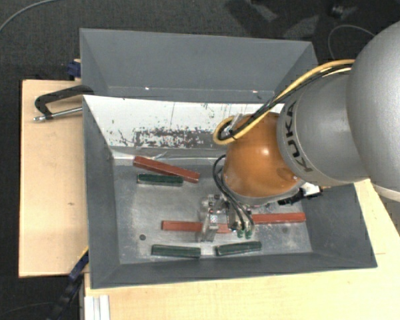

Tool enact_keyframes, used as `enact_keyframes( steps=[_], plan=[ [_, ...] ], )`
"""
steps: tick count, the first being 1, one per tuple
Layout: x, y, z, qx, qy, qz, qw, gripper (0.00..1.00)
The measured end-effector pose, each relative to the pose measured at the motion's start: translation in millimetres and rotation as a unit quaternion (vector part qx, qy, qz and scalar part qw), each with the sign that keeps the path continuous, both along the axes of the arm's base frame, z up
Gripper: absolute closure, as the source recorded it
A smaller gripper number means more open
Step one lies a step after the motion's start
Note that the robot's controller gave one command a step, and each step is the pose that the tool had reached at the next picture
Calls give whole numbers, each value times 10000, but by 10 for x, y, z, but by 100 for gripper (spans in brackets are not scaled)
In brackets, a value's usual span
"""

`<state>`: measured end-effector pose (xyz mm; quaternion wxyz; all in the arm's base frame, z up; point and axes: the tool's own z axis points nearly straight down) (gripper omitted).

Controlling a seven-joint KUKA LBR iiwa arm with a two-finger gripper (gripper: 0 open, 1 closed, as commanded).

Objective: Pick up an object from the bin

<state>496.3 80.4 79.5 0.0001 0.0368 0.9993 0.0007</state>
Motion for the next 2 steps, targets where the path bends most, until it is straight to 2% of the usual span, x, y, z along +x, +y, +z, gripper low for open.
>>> enact_keyframes(
  steps=[1, 2],
  plan=[
    [156, 3, 1091, 7, -70, 55, 10000, 100],
    [165, -8, 1389, 4, -46, 90, 9999, 100]
  ],
)
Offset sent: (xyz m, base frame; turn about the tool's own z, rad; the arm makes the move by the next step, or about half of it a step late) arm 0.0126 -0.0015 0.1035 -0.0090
